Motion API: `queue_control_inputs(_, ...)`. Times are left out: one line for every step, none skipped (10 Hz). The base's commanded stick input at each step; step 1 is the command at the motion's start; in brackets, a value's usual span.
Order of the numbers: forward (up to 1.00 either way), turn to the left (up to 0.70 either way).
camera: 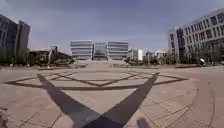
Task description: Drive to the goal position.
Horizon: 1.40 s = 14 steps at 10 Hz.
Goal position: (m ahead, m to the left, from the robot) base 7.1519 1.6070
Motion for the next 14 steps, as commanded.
queue_control_inputs(1.00, 0.00)
queue_control_inputs(1.00, 0.00)
queue_control_inputs(1.00, 0.00)
queue_control_inputs(1.00, 0.00)
queue_control_inputs(1.00, 0.00)
queue_control_inputs(1.00, 0.00)
queue_control_inputs(1.00, 0.00)
queue_control_inputs(1.00, 0.00)
queue_control_inputs(1.00, 0.00)
queue_control_inputs(1.00, 0.00)
queue_control_inputs(1.00, 0.00)
queue_control_inputs(1.00, 0.00)
queue_control_inputs(1.00, 0.00)
queue_control_inputs(1.00, 0.00)
